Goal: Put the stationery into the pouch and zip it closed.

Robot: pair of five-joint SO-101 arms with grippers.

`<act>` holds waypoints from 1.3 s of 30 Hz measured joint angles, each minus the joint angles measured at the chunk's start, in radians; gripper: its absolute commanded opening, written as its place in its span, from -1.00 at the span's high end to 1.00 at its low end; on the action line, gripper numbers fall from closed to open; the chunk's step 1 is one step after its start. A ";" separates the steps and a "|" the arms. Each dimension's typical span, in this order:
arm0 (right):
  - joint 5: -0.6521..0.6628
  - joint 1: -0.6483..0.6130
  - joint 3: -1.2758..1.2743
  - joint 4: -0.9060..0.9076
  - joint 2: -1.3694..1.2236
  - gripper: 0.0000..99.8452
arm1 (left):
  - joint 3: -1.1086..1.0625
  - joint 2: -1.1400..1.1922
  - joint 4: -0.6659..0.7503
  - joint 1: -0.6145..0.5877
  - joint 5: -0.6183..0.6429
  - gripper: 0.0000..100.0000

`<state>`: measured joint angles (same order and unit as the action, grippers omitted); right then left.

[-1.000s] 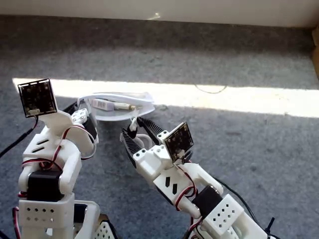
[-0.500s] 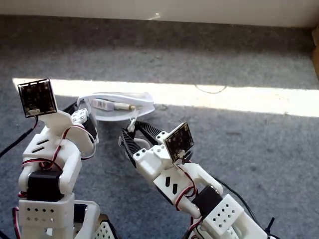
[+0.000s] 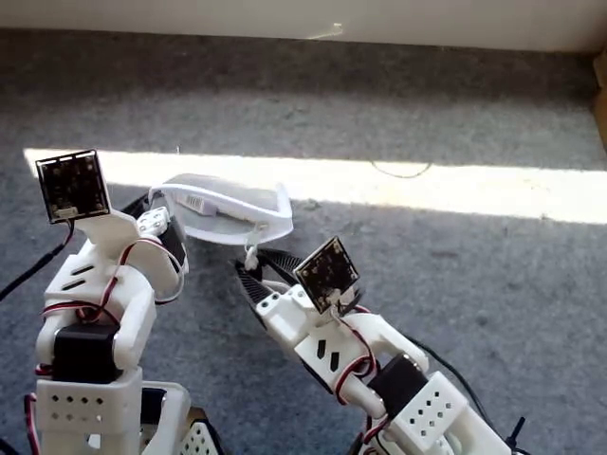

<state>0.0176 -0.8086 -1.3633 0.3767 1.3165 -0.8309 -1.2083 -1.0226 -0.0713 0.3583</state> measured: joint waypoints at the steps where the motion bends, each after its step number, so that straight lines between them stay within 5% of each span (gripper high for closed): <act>1: 0.000 0.000 0.014 0.032 0.002 0.99 | 0.000 0.000 0.000 0.000 0.000 0.92; 6: 0.060 -0.002 0.098 0.213 -0.005 0.99 | 0.000 0.000 0.000 0.000 0.000 0.64; 13: 0.147 -0.002 0.180 0.443 -0.006 0.99 | 0.002 -0.011 0.000 0.002 0.000 0.63; 27: 0.167 -0.046 0.181 0.539 -0.006 0.99 | -0.006 -0.012 0.005 0.210 -0.041 0.63; 39: 0.167 -0.046 0.195 0.552 0.259 0.99 | -0.137 -0.018 0.183 0.381 -0.041 0.58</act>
<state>0.1849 -0.8546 -1.1684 0.9291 1.5758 -0.9674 -1.2267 -0.8401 0.3092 0.3168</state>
